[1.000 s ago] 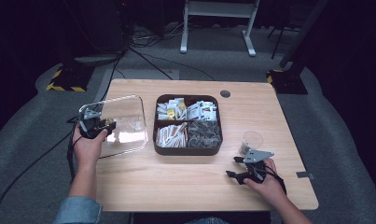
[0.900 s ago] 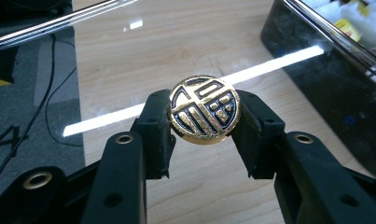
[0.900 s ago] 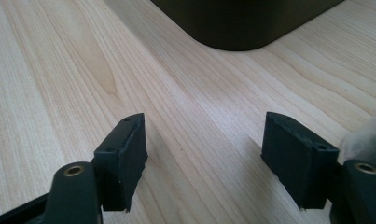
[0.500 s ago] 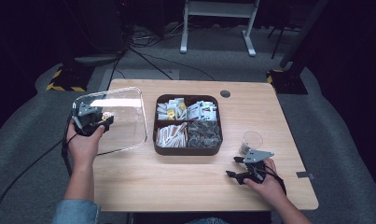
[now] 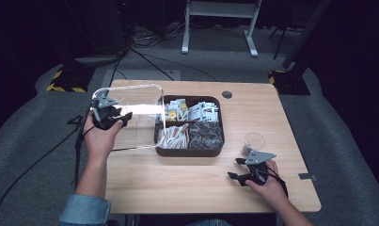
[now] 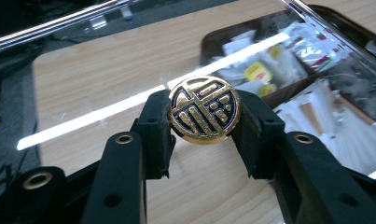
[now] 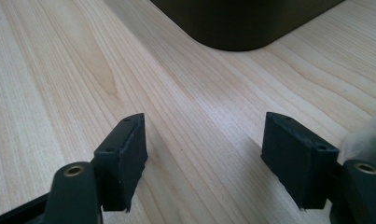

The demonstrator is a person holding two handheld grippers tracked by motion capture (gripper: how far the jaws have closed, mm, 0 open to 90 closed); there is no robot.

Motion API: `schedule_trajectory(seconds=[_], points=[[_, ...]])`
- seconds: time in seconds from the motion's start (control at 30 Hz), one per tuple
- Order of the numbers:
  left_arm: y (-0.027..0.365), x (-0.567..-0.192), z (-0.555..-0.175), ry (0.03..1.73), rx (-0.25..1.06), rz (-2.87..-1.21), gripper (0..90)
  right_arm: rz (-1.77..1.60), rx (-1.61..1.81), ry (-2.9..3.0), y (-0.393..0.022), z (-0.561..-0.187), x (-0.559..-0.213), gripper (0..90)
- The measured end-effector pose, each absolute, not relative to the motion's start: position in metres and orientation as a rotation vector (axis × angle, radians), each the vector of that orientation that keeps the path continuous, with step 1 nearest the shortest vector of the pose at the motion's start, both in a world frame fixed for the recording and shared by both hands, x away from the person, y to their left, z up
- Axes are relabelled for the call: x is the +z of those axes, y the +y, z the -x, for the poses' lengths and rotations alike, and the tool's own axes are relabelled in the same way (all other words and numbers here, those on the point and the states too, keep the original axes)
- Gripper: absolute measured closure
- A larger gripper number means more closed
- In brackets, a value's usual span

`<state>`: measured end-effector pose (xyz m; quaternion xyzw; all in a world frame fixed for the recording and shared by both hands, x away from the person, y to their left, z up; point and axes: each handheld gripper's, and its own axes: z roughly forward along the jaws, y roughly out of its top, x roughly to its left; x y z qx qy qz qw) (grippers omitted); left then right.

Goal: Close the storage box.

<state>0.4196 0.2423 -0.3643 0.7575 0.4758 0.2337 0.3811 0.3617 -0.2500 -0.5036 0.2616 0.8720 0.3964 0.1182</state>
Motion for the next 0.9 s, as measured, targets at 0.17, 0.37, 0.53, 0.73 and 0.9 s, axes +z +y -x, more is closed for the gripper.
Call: schedule_trajectory(seconds=[0.17, 0.37, 0.53, 0.73, 0.9], points=[[0.212, -0.359, -0.427, 1.157, 0.568, -1.958, 58.5, -0.765, 1.160, 2.551, -0.250, -0.362, -0.504, 31.0], [0.179, -0.356, -0.436, 1.129, 0.535, -1.974, 58.5, -0.765, 1.160, 2.551, -0.250, -0.362, -0.504, 31.0], [0.155, -0.355, -0.443, 1.125, 0.507, -1.970, 58.5, -0.762, 1.158, 2.553, -0.250, -0.362, -0.504, 31.0], [0.129, -0.355, -0.451, 1.122, 0.477, -1.971, 58.5, -0.762, 1.158, 2.553, -0.250, -0.362, -0.504, 31.0], [0.109, -0.356, -0.457, 1.110, 0.484, -1.996, 58.5, -0.764, 1.157, 2.552, -0.250, -0.362, -0.504, 31.0]])
